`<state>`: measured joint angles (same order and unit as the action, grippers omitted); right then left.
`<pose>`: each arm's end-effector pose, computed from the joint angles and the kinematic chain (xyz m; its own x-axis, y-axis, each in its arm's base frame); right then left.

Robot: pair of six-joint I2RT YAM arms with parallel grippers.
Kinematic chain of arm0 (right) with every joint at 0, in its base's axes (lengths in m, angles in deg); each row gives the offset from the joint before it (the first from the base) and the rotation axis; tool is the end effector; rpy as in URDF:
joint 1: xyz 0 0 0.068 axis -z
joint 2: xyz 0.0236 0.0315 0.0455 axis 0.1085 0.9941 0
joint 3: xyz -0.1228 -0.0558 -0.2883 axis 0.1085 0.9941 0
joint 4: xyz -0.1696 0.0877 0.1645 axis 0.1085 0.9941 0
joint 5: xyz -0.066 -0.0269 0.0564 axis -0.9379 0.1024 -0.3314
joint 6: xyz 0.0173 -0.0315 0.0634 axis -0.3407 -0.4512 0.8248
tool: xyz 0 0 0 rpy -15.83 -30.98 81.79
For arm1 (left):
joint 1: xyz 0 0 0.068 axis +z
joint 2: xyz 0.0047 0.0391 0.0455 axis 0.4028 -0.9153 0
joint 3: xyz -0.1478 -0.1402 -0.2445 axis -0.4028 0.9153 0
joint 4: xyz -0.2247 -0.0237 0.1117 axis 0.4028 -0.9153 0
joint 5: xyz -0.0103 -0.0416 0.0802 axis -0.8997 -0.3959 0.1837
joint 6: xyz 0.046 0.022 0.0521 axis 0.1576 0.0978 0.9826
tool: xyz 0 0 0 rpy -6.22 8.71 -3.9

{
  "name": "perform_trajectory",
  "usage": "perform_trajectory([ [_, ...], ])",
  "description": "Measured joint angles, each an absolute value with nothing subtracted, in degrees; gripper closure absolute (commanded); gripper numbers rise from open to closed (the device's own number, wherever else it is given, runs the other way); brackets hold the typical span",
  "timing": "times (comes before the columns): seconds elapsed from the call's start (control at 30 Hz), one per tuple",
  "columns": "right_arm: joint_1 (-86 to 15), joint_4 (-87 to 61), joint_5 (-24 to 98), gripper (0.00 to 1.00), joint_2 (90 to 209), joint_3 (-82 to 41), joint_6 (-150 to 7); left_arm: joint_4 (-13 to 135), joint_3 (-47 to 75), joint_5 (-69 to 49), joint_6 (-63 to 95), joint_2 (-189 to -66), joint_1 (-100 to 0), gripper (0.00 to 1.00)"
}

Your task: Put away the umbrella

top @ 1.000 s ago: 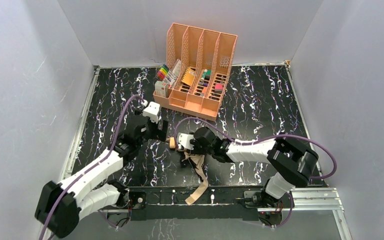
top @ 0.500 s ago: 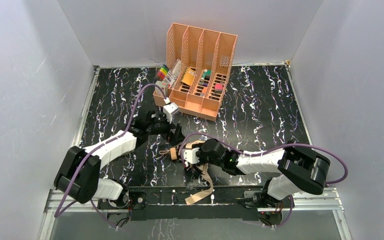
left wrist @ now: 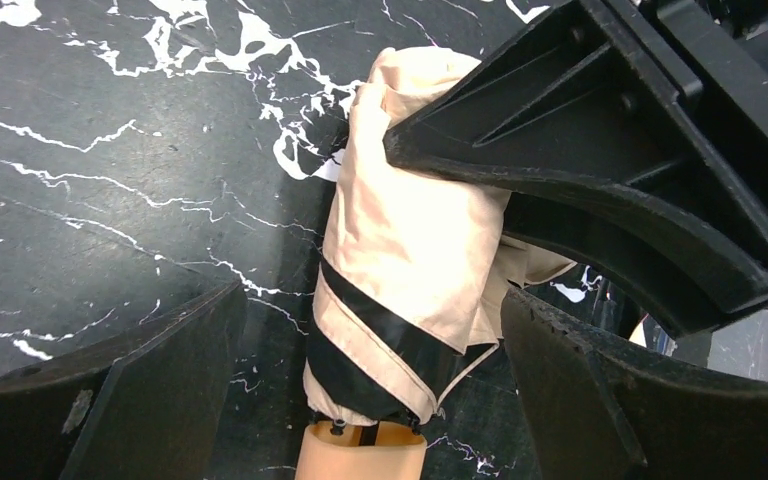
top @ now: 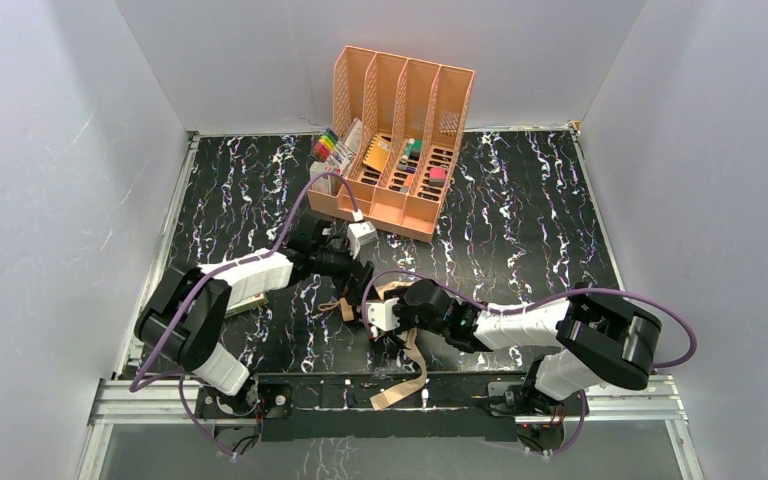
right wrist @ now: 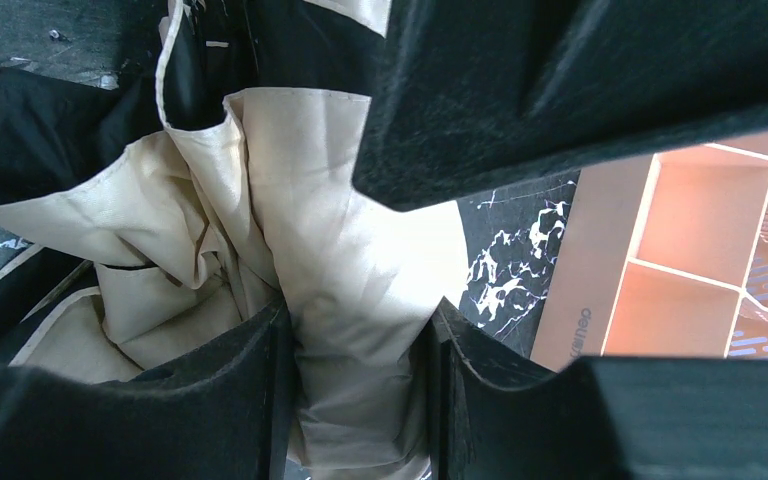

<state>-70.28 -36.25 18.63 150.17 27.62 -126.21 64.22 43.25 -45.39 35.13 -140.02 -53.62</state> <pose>0.1301 0.2422 0.1926 0.4472 -0.7424 -0.4988 -0.7228 0.0285 -0.6905 0.2470 -0.1903 0.2251 -0.4363 0.3635 -0.8231 0.8895 0.3125 -0.3335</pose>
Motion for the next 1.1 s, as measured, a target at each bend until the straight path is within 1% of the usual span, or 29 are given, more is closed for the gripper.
perform_trajectory([
  [0.23,-70.3,-36.3,18.7,0.72,150.1,27.7,-126.3,59.9,39.6,-46.1,38.6,-145.9,-55.9,0.08],
  [0.3,-70.3,-36.3,18.7,0.72,150.0,27.7,-126.3,58.5,39.3,-45.5,39.8,-147.0,-56.5,0.12],
  [0.57,-70.4,-36.2,18.7,0.70,149.9,27.7,-126.2,55.6,38.6,-41.9,44.3,-147.3,-58.4,0.45],
  [0.77,-70.4,-36.3,18.8,0.66,149.3,28.3,-125.6,53.7,38.1,-39.1,46.4,-147.3,-60.1,0.66],
  [0.8,-70.4,-36.2,18.8,0.64,149.0,28.5,-125.5,53.5,38.0,-38.7,46.7,-147.3,-60.4,0.70],
  [0.9,-70.4,-35.6,18.9,0.49,148.4,28.5,-125.2,52.8,37.6,-37.9,47.2,-147.3,-60.9,0.83],
  [0.97,-70.4,-34.7,19.1,0.43,147.8,28.5,-125.0,52.7,37.5,-37.7,47.3,-147.5,-61.1,0.91],
  [1.03,-70.4,-33.2,19.4,0.39,146.2,28.5,-123.8,52.6,37.2,-37.3,47.3,-147.7,-61.3,0.94],
  [1.1,-70.4,-31.2,19.8,0.34,143.7,28.5,-122.3,52.2,36.7,-37.0,47.2,-148.1,-61.3,0.95],
])
